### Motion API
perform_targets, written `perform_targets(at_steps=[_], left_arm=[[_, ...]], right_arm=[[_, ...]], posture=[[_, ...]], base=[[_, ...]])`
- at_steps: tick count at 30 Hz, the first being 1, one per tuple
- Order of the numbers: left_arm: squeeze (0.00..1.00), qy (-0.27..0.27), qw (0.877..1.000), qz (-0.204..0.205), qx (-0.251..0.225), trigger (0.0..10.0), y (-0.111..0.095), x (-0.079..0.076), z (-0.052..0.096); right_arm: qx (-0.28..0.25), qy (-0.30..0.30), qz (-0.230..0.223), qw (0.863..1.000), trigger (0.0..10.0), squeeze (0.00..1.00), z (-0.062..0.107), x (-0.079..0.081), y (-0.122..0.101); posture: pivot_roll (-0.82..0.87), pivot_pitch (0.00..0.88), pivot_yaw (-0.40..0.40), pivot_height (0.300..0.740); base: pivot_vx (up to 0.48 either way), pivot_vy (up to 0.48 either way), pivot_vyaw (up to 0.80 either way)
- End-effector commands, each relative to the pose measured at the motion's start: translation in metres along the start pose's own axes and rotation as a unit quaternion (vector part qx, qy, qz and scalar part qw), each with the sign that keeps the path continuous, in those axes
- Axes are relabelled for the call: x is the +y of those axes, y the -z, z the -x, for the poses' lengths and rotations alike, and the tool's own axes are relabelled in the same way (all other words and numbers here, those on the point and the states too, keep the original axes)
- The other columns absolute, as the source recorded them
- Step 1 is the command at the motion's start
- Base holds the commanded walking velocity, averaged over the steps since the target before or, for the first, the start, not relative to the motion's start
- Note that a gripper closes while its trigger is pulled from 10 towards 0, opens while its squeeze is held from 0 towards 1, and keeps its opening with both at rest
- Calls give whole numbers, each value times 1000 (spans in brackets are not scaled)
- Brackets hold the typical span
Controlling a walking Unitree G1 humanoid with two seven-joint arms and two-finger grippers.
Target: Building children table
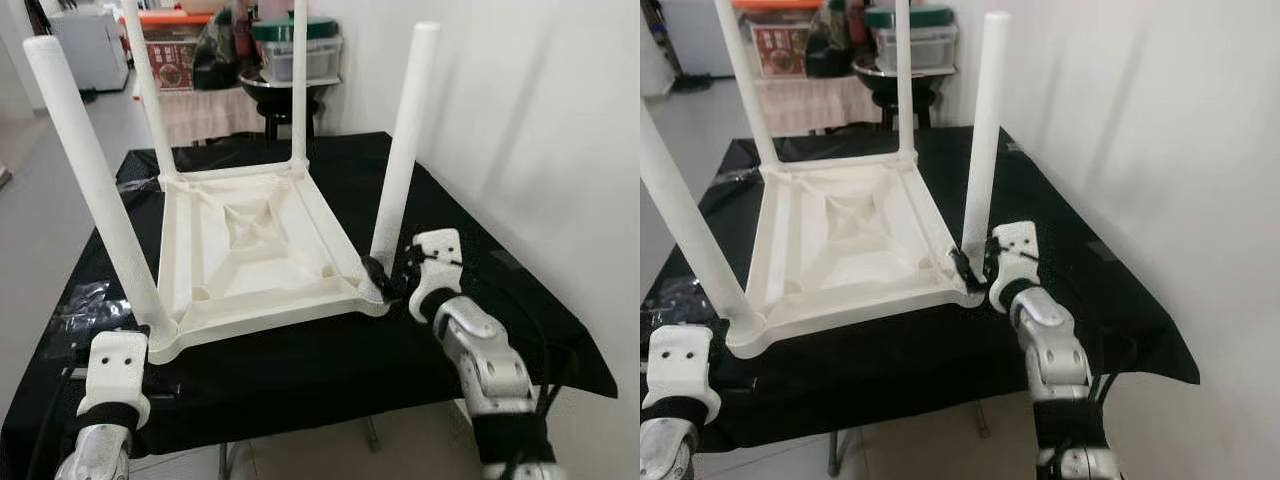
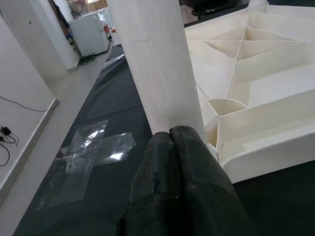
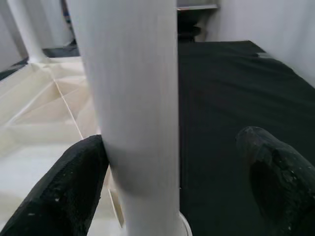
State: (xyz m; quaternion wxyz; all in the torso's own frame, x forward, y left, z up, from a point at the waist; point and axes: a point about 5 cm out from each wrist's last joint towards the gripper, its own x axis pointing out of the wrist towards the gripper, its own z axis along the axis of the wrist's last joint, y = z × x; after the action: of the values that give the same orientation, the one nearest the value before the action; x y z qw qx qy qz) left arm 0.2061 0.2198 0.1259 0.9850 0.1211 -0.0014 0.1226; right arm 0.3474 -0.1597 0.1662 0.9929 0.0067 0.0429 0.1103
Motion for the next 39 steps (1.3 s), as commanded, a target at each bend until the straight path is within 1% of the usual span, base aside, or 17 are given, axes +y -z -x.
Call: perform_targets(at_steps=[1,4,6,7,11,12,14,15,16,19,23,25,29,32,35,37,39], left_arm=[[0,0,1000,1,4,10000,2,-1,0],[0,-2,1000,2,4,10000,1,0,0],[0,-3,1000,3,5,10000,1,0,1],[0,-4,1000,2,5,10000,1,1,1],[0,-7,1000,-1,5,10000,1,1,2],[0,-7,1000,-1,5,10000,1,1,2],[0,-9,1000,-4,4,10000,0,1,2],[0,-9,1000,-4,3,10000,0,2,2],[0,-11,1000,-7,2,10000,-1,2,1],[0,-12,1000,-8,2,10000,-1,3,0],[0,-22,1000,-13,1,10000,-2,7,0],[0,-24,1000,-15,1,10000,-1,8,0],[0,-37,999,-18,11,10000,3,12,-1],[0,-43,999,-16,17,10000,5,13,-1],[0,-84,996,19,33,10000,14,26,2],[0,-105,993,25,38,10000,17,34,6],[0,-110,993,23,38,10000,18,36,6]], right_arm=[[14,9,-13,1000,10000,0,-5,-2,3],[14,10,-25,1000,10000,0,-10,-3,0],[12,2,-30,999,10000,0,-13,-1,-2],[9,-15,-44,999,10000,0,-15,4,-4],[-15,-120,-96,988,10000,0,-18,37,-17],[-15,-120,-96,988,10000,0,-18,37,-17],[-32,-185,-115,975,10000,0,-16,59,-27],[-37,-207,-118,971,10000,0,-14,66,-30],[-38,-227,-87,969,10000,0,-13,75,-30],[-32,-223,-69,972,10000,0,-14,75,-27],[-11,-196,-65,978,10000,0,-16,60,-18],[-10,-194,-64,979,10000,0,-15,58,-17],[-9,-170,-50,984,10000,0,-14,44,-20],[-10,-158,-46,986,10000,0,-15,41,-22],[-28,-141,-48,989,10000,0,-21,36,-37],[-45,-171,-57,983,10000,0,-21,41,-54],[-51,-183,-57,980,10000,0,-20,43,-59]], posture=[[49,0,-18,740],[52,0,-20,740],[54,0,-19,740],[55,0,-20,740],[58,0,-20,740],[58,0,-20,740],[59,0,-20,740],[60,1,-21,740],[61,4,-21,740],[62,6,-22,740],[61,8,-22,740],[61,8,-22,740],[51,6,-12,740],[51,6,-10,740],[55,5,-6,740],[57,4,-7,740],[57,4,-7,740]], base=[[0,0,0],[0,0,0],[0,0,0],[0,0,0],[0,0,0],[0,0,0],[0,0,0],[0,0,0],[0,0,0],[0,0,0],[0,0,0],[0,0,0],[0,0,0],[0,0,0],[0,0,0],[0,0,0],[0,0,0]])
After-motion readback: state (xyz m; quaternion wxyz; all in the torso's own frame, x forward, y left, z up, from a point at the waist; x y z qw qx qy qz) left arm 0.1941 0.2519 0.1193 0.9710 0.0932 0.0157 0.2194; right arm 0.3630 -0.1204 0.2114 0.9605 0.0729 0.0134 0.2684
